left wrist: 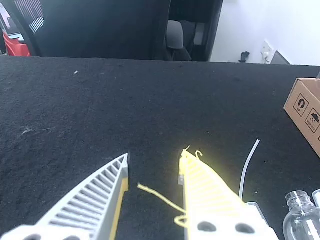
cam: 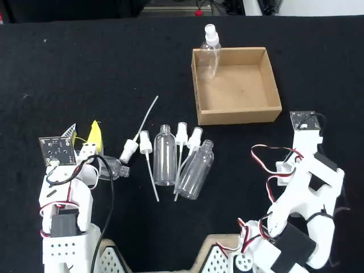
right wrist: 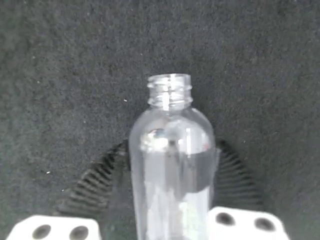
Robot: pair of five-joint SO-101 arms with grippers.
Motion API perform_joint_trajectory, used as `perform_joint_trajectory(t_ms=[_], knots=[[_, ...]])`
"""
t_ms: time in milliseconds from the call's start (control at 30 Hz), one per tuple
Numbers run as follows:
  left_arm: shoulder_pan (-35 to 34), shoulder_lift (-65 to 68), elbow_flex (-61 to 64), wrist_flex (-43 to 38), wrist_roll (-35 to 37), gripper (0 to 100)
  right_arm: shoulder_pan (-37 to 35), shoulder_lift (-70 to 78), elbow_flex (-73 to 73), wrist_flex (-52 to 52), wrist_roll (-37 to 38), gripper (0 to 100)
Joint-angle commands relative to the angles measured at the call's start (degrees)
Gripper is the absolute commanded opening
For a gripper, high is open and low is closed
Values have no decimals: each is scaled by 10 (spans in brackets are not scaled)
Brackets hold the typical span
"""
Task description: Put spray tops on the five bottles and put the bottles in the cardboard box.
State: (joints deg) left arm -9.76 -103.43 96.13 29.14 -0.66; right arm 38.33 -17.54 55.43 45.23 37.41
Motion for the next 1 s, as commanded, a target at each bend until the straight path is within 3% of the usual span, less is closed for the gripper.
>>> perform_joint_trajectory(t_ms=[0,167,367,533,767,967], knots=[[0,-4,12,1,-6,162,0,-1,-5,-13,-4,96],[1,-4,12,1,-6,162,0,-7,-51,23,-9,96],[4,-4,12,1,-6,162,-5,-7,-254,243,-51,93],[4,-4,12,1,-6,162,-12,-7,-375,310,-81,93],[5,-4,12,1,-6,162,-65,-48,-402,379,-124,93],[5,-4,12,0,-6,162,-140,-251,-344,407,-150,93]])
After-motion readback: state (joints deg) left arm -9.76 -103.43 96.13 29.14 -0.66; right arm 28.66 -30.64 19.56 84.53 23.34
